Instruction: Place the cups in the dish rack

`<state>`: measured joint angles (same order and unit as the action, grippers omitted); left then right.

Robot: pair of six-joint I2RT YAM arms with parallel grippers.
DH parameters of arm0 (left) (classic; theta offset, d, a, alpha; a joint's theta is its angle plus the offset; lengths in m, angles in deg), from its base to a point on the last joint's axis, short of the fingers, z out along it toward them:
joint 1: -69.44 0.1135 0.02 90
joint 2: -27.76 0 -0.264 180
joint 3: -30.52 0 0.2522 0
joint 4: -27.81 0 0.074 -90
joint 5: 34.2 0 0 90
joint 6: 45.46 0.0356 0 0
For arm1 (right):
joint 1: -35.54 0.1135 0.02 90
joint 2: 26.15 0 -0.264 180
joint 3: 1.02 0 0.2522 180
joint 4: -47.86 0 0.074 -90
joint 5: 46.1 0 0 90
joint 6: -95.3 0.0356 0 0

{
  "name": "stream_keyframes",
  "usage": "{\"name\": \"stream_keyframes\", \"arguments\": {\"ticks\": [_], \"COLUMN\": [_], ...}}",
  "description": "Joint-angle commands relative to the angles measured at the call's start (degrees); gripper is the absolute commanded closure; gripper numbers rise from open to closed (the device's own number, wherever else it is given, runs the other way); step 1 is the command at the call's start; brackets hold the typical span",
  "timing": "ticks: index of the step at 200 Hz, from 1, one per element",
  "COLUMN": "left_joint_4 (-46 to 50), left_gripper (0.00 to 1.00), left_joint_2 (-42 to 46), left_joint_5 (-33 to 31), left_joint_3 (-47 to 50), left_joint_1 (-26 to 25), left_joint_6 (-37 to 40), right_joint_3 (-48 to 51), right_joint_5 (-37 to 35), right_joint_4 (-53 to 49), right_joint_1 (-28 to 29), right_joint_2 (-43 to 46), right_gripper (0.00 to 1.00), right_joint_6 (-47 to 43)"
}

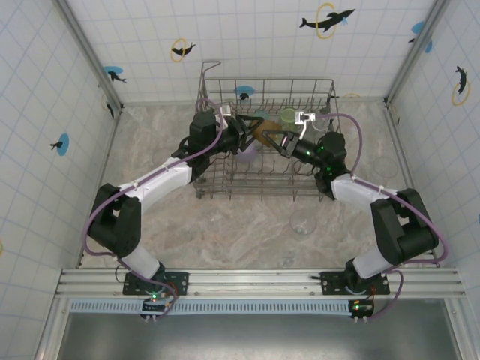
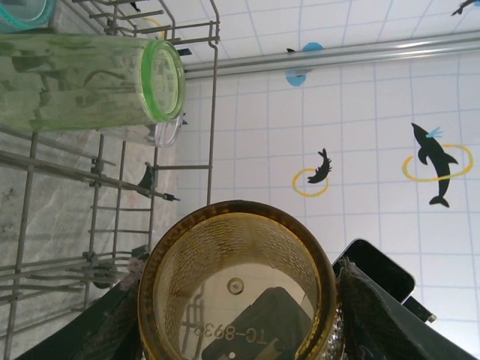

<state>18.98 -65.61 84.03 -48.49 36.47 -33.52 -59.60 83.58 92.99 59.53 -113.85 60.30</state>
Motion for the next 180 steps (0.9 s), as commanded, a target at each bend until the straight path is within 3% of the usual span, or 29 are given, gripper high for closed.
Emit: {"name": "stream_keyframes", "arguments": {"ticks": [1, 18, 51, 125, 143, 180], "left_joint_4": [-1.4, -1.8, -1.8, -0.6, 0.5, 2.4], "left_gripper": [0.78, 1.00, 1.00, 1.00, 1.00, 1.00], "left_joint_2": [1.6, 1.8, 2.1, 2.0, 1.9, 0.4], "left_joint_5": [2.2, 2.3, 2.0, -0.8, -2.3, -3.7], "left_joint_3": [1.1, 1.5, 1.8, 1.0, 0.5, -1.8], "left_joint_1": [-0.7, -0.7, -0.7, -0.8, -0.7, -0.8], "left_joint_6": [0.7, 0.9, 2.4, 5.8, 7.5, 10.1], "right_joint_3": [-3.6, -3.8, -3.4, 1.1, 2.1, 4.7], "right_joint_5": [0.6, 0.8, -0.1, -3.1, -3.3, -4.3], "right_joint_4": [2.9, 1.3, -3.2, -14.1, -17.0, -24.0], "right_joint_1": [0.9, 0.9, 0.9, -0.5, -1.2, -3.1], "right_joint_2": [-1.2, -0.7, 1.2, 8.7, 10.7, 15.9], "right_gripper": [0.96, 0.81, 0.54, 0.26, 0.00, 0.00], "right_joint_6": [-0.4, -0.9, -3.1, -7.1, -8.1, -11.2]}}
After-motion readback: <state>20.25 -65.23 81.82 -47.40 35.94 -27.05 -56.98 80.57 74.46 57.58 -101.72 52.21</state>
